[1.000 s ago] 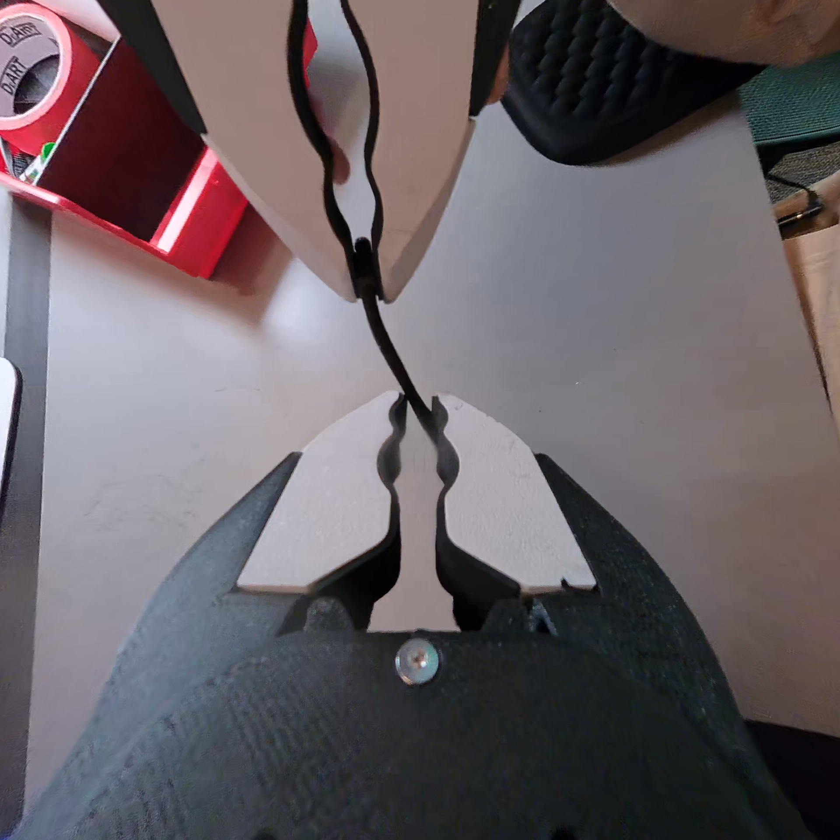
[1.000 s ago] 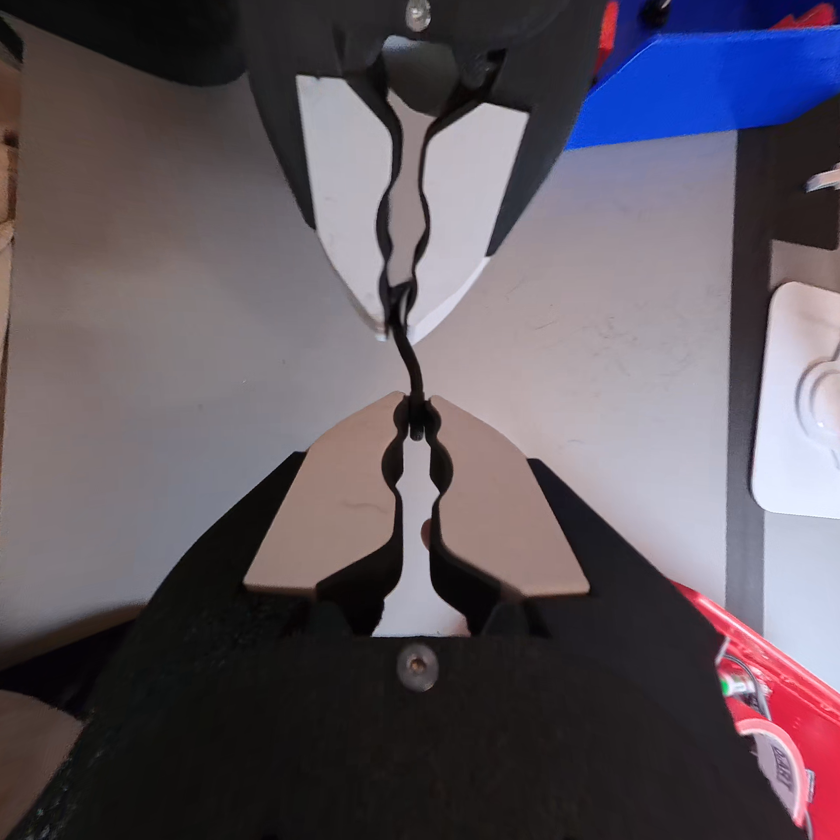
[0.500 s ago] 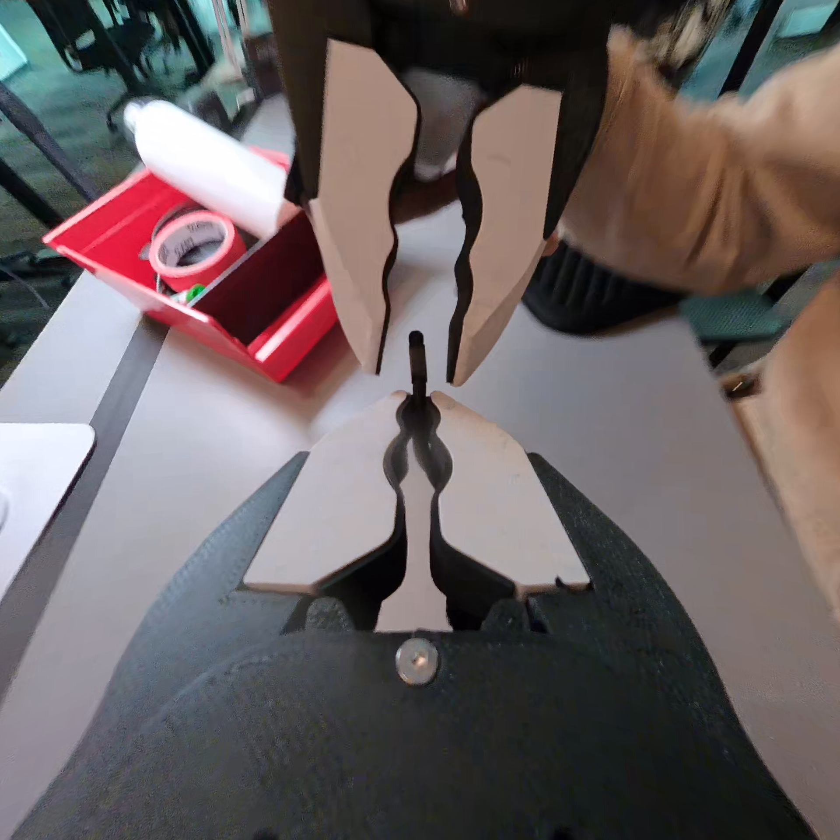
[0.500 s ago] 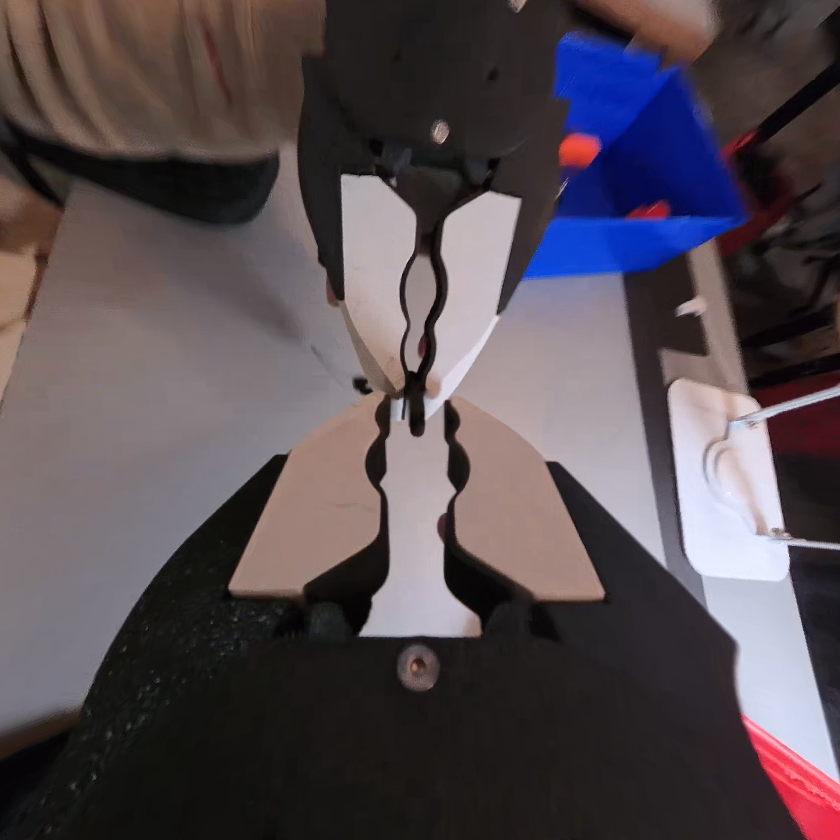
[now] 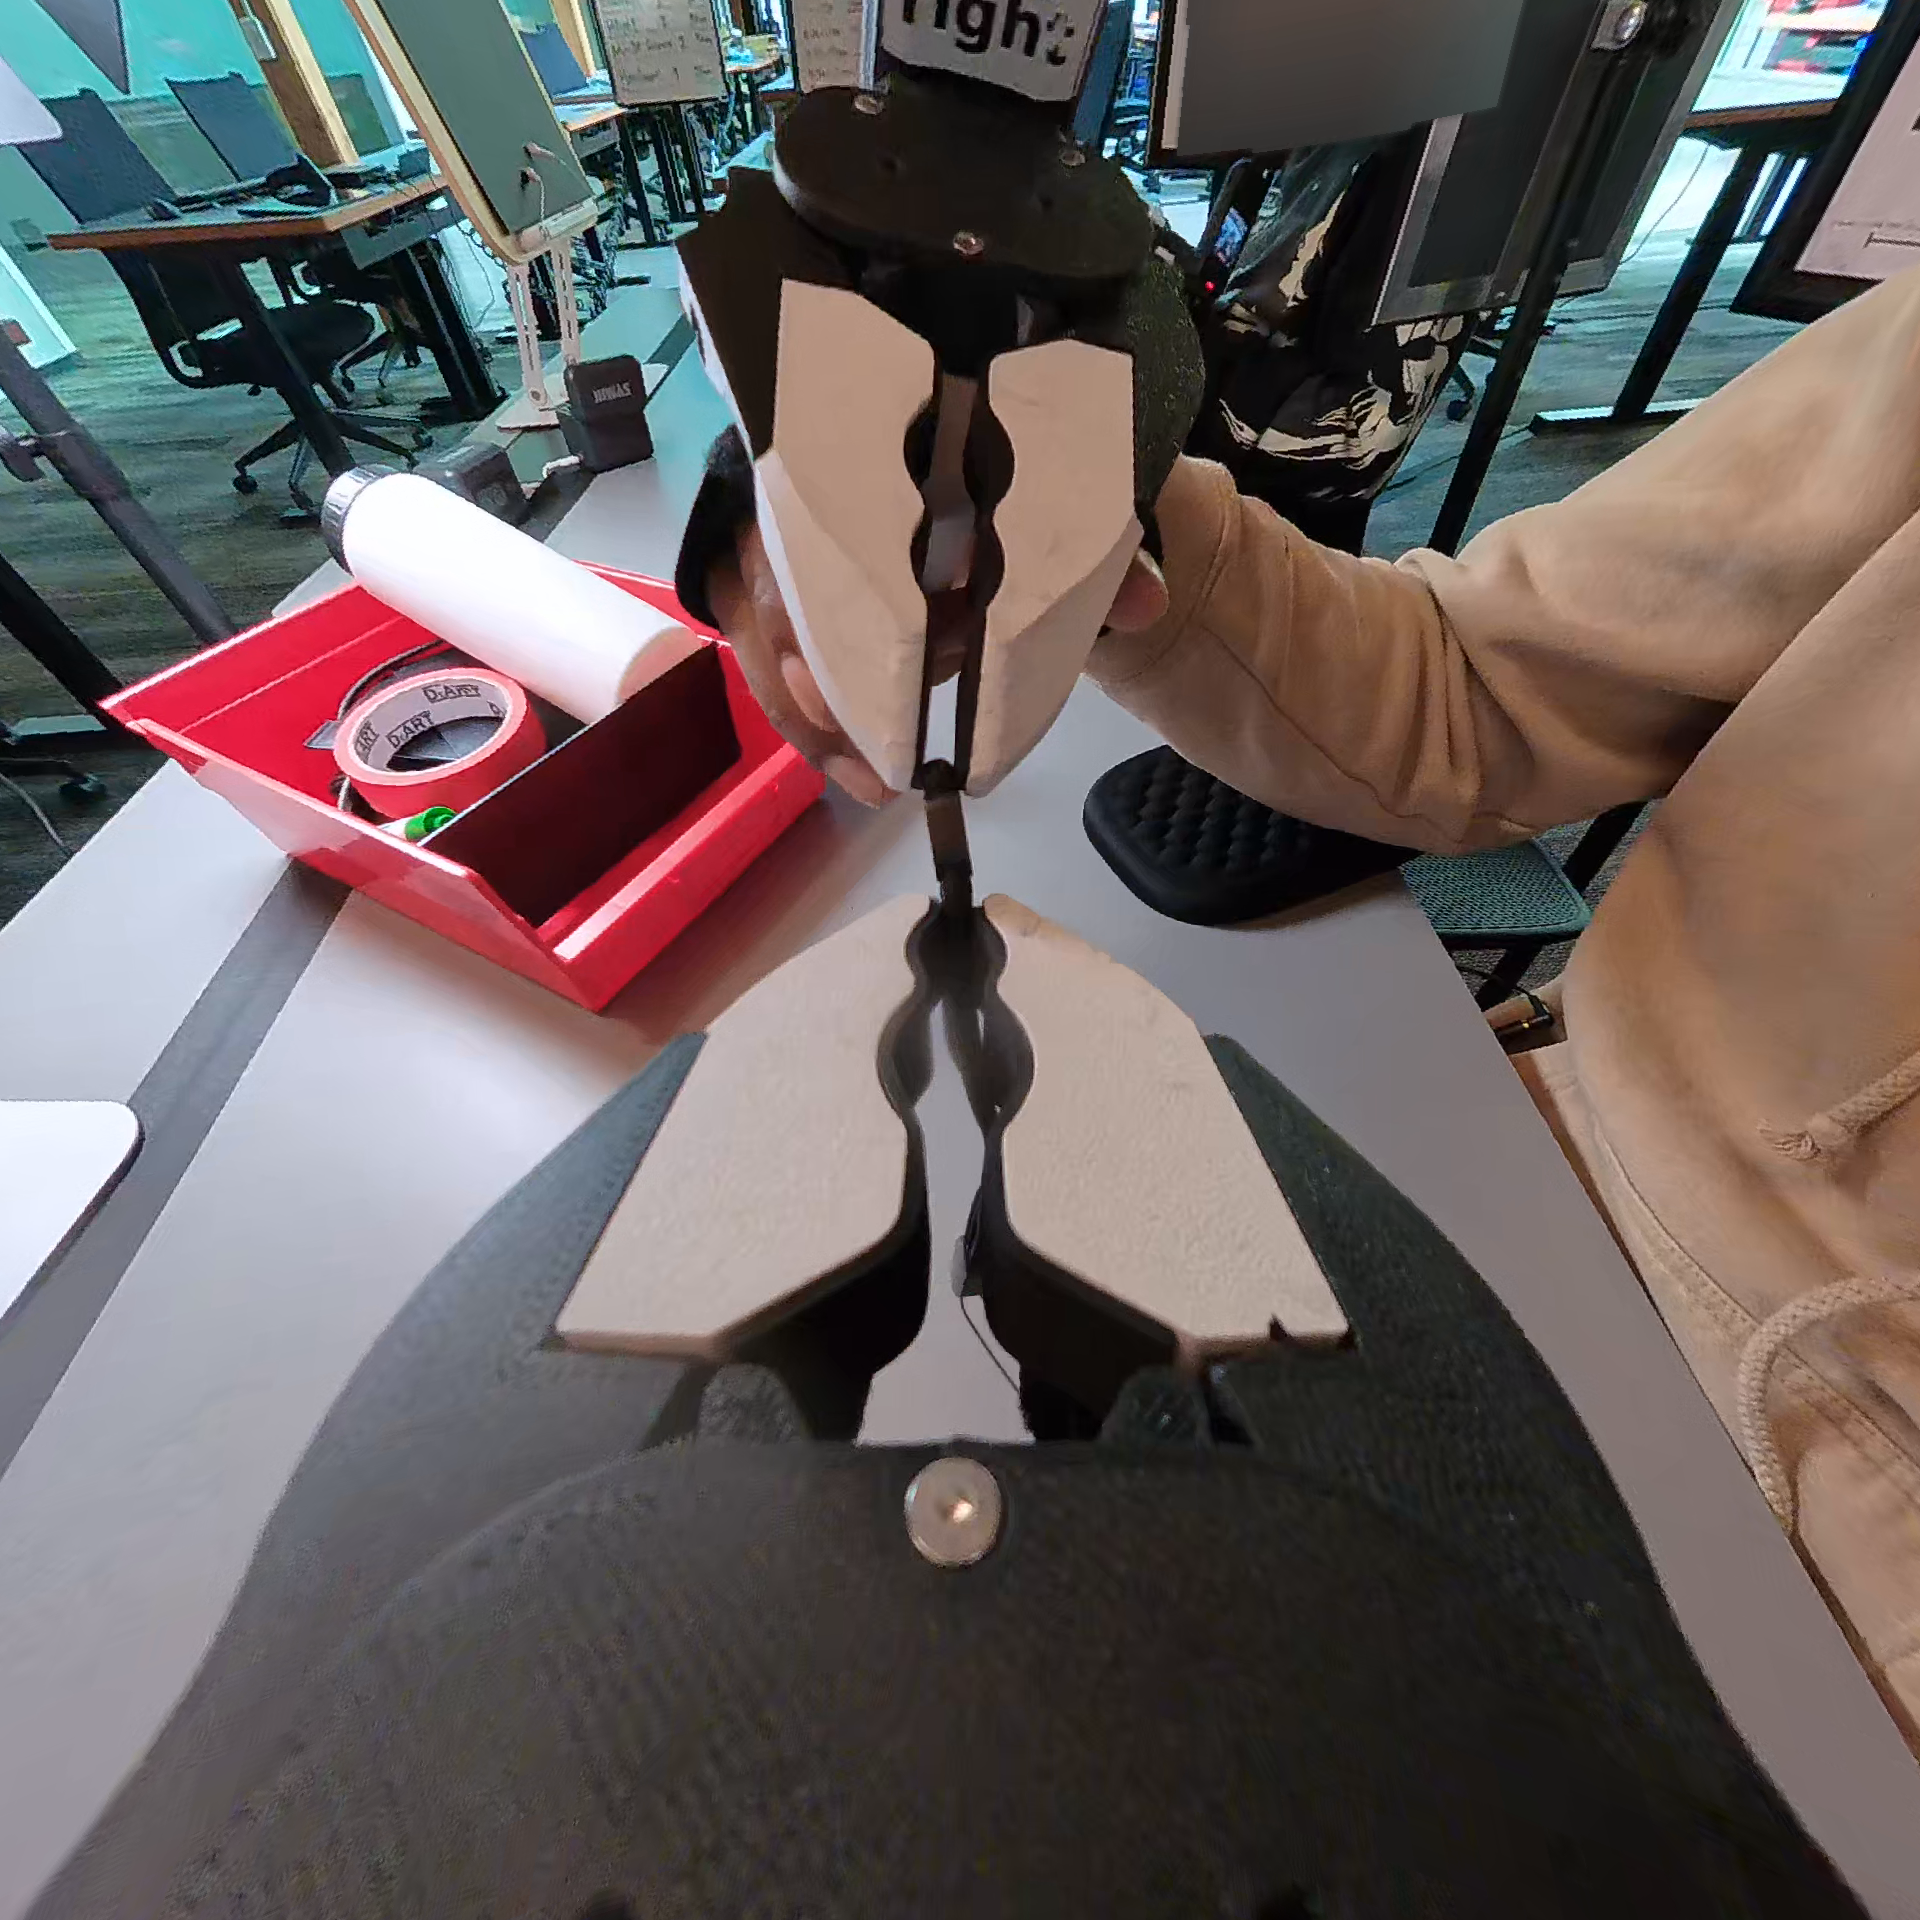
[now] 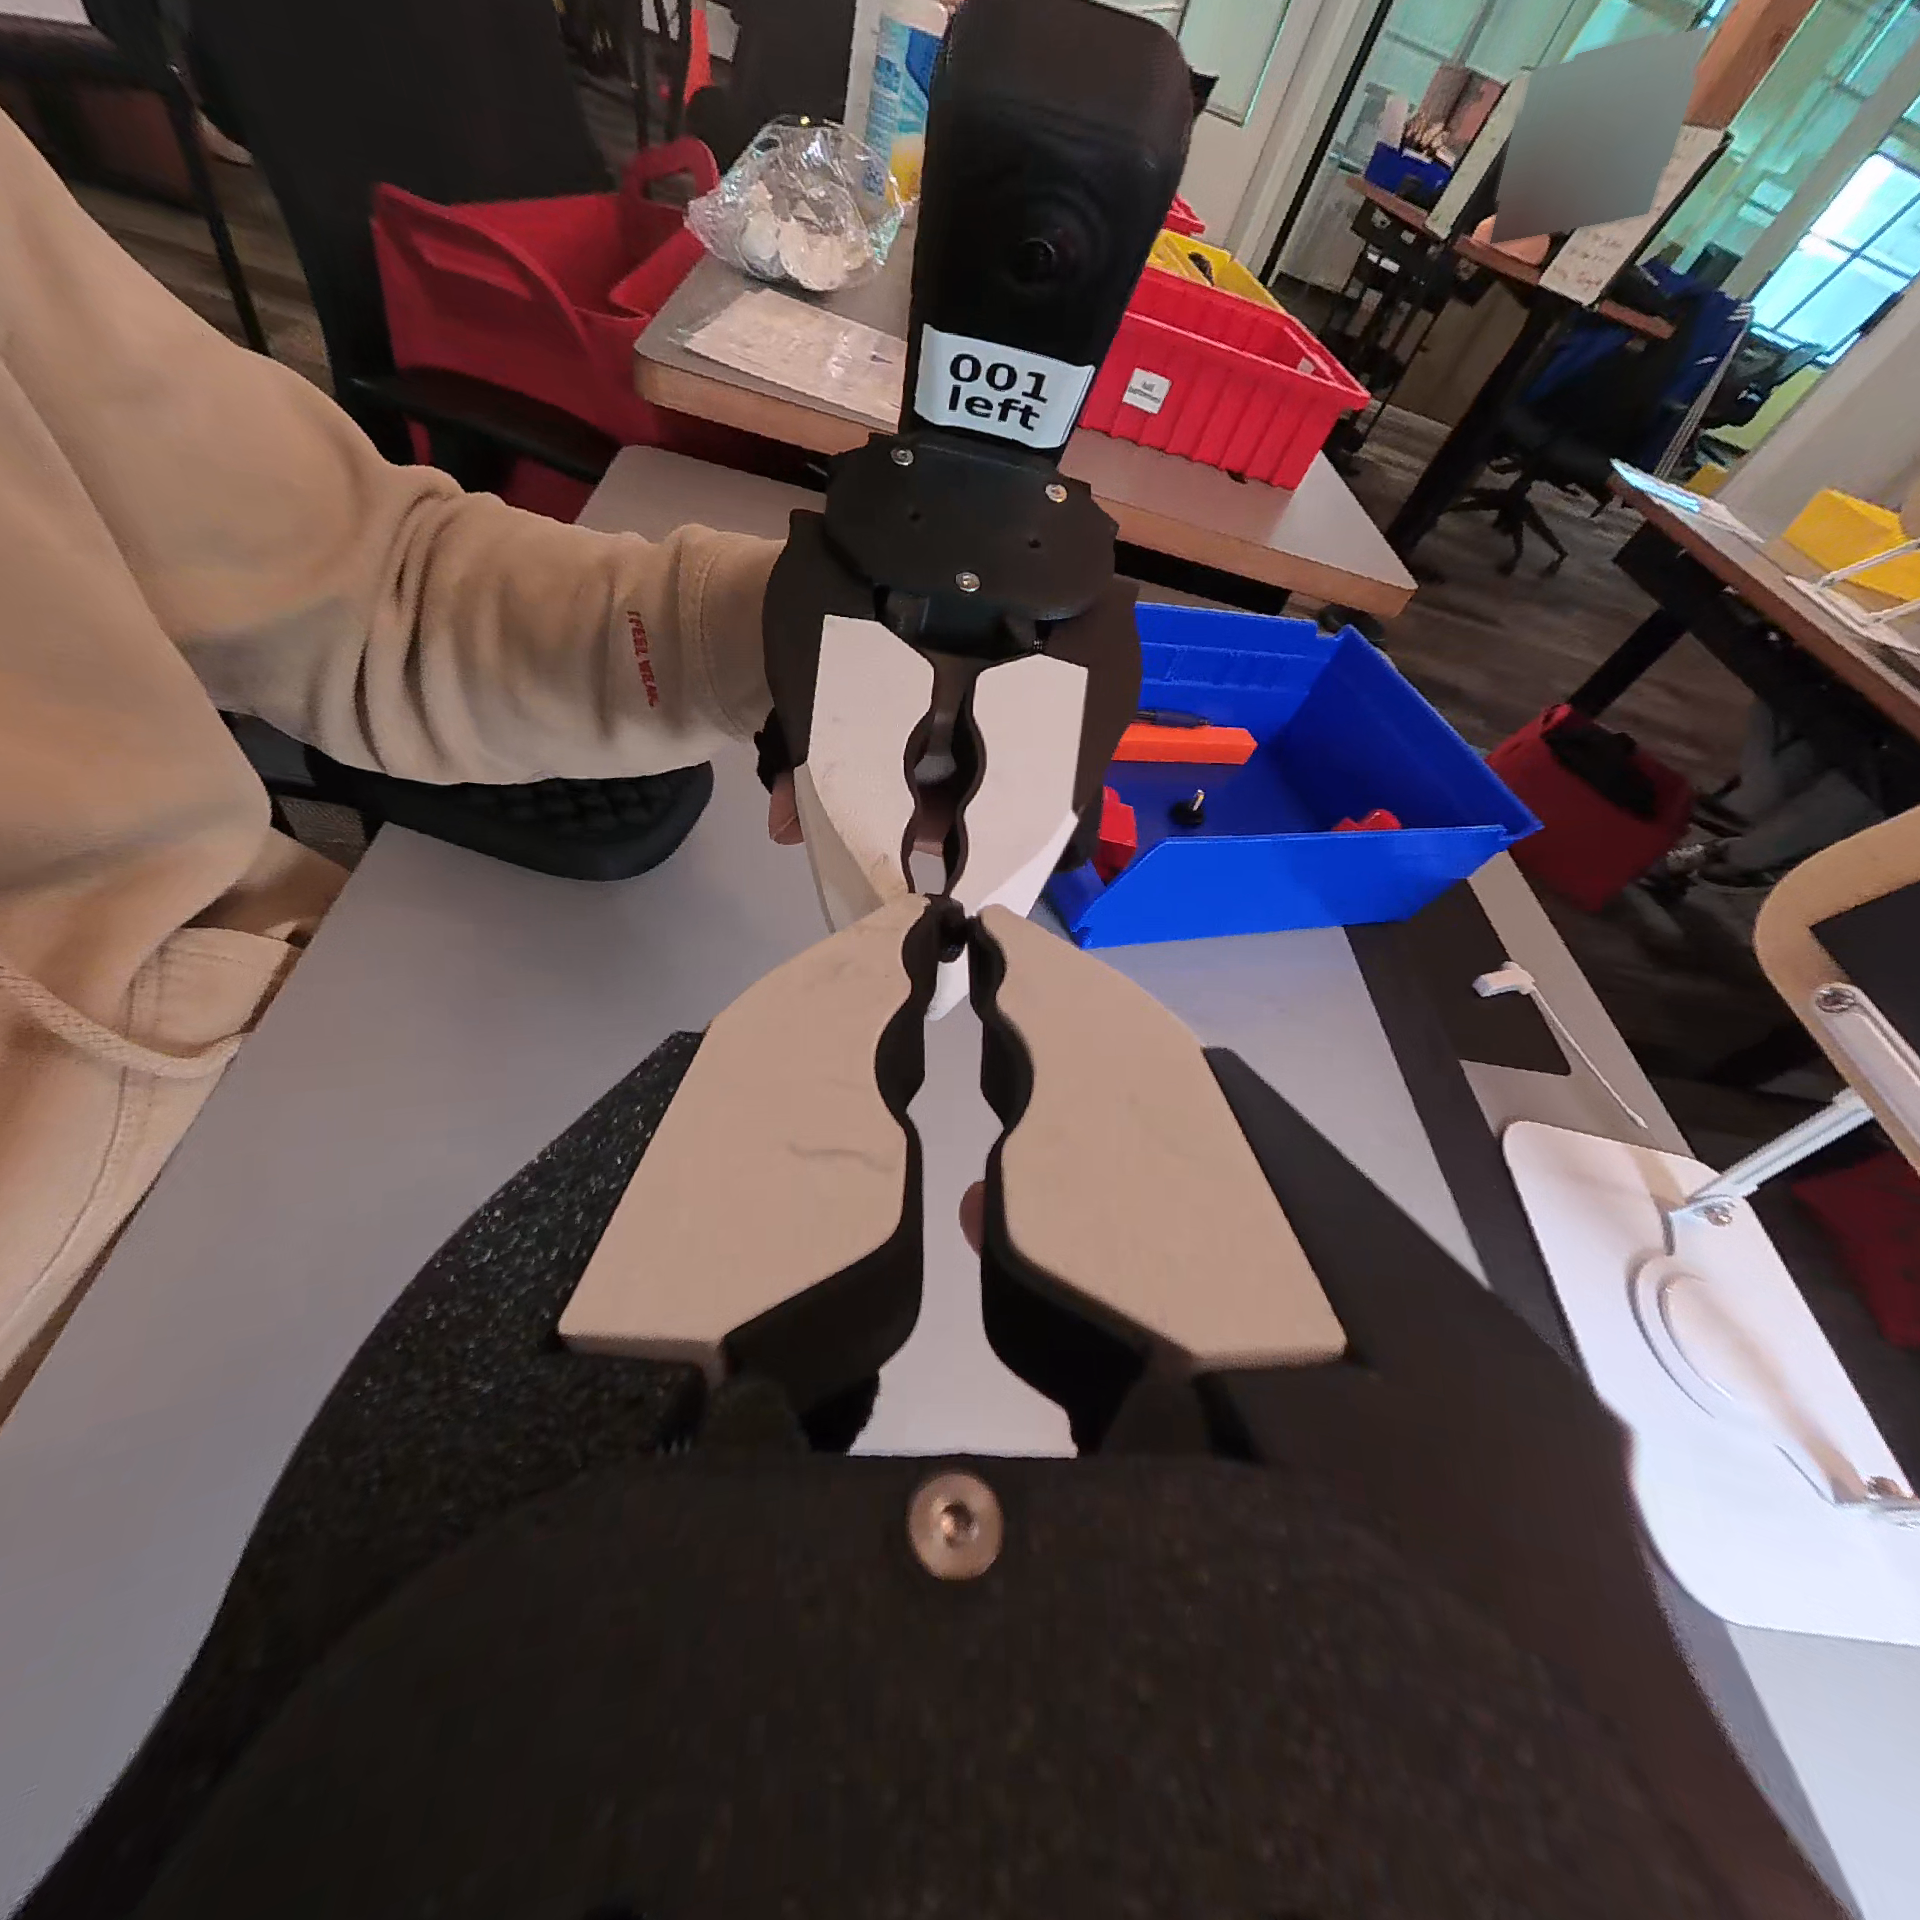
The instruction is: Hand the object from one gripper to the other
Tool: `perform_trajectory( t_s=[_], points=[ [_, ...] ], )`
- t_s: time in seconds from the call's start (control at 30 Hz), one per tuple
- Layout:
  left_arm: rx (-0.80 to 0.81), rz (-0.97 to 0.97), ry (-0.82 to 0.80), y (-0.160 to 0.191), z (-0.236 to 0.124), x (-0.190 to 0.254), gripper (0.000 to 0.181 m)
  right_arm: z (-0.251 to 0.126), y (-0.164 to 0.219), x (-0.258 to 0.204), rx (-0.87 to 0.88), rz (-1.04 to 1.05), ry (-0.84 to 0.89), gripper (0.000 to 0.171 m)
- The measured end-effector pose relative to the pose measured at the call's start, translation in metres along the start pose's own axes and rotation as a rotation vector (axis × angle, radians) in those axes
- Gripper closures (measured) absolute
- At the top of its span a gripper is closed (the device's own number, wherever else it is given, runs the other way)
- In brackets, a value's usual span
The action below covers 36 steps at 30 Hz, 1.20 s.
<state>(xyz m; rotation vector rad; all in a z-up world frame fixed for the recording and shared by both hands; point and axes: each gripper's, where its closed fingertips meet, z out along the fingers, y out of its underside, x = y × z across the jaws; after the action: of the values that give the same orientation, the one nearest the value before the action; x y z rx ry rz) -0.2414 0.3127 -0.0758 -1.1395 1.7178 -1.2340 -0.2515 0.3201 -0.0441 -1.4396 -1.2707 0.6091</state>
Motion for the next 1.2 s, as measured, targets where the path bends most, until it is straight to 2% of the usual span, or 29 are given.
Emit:
perform_trajectory(
  t_s=[0.13,0.2,0.33,0.43,0.53,0.67,0.77,0.83,0.87,1.0,1.13,1.2],
  points=[
    [0.023,0.004,0.011,-0.003,-0.001,0.002,0.175,-0.001,-0.002,-0.003,0.005,0.006,-0.02,0.167],
    [0.044,-0.005,0.01,-0.007,-0.003,0.003,0.159,-0.001,-0.002,-0.005,0.001,0.011,-0.036,0.167],
    [0.042,0.006,0.005,-0.01,-0.003,0.005,0.175,0.006,0.002,-0.01,-0.025,0.013,-0.059,0.168],
    [0.041,0.017,-0.013,-0.013,-0.003,0.004,0.175,0.006,0.001,-0.009,-0.018,0.007,-0.055,0.168],
    [0.087,-0.024,0.024,-0.019,-0.006,0.006,0.175,-0.003,-0.014,-0.007,0.074,0.026,-0.062,0.169],
    [0.052,-0.051,0.047,-0.001,-0.006,-0.001,0.175,-0.029,-0.03,0.005,0.194,0.056,-0.021,0.17],
    [-0.021,-0.069,0.07,0.027,-0.005,-0.01,0.175,-0.062,-0.043,0.014,0.281,0.062,0.03,0.169],
    [0.017,-0.114,0.107,0.031,-0.006,-0.013,0.175,-0.083,-0.043,0.02,0.279,0.054,0.079,0.169],
    [0.036,-0.137,0.129,0.029,-0.007,-0.012,0.175,-0.087,-0.039,0.024,0.254,0.04,0.117,0.17],
    [-0.028,-0.092,0.099,0.037,-0.004,-0.012,0.175,-0.078,-0.038,0.021,0.249,0.052,0.088,0.17],
    [-0.018,-0.126,0.07,0.033,-0.012,-0.019,0.175,-0.079,-0.018,0.046,0.158,0.076,0.224,0.169],
    [-0.07,-0.164,0.041,0.038,-0.018,-0.025,0.175,-0.094,0.0,0.074,0.049,0.041,0.441,0.17]
  ],
)
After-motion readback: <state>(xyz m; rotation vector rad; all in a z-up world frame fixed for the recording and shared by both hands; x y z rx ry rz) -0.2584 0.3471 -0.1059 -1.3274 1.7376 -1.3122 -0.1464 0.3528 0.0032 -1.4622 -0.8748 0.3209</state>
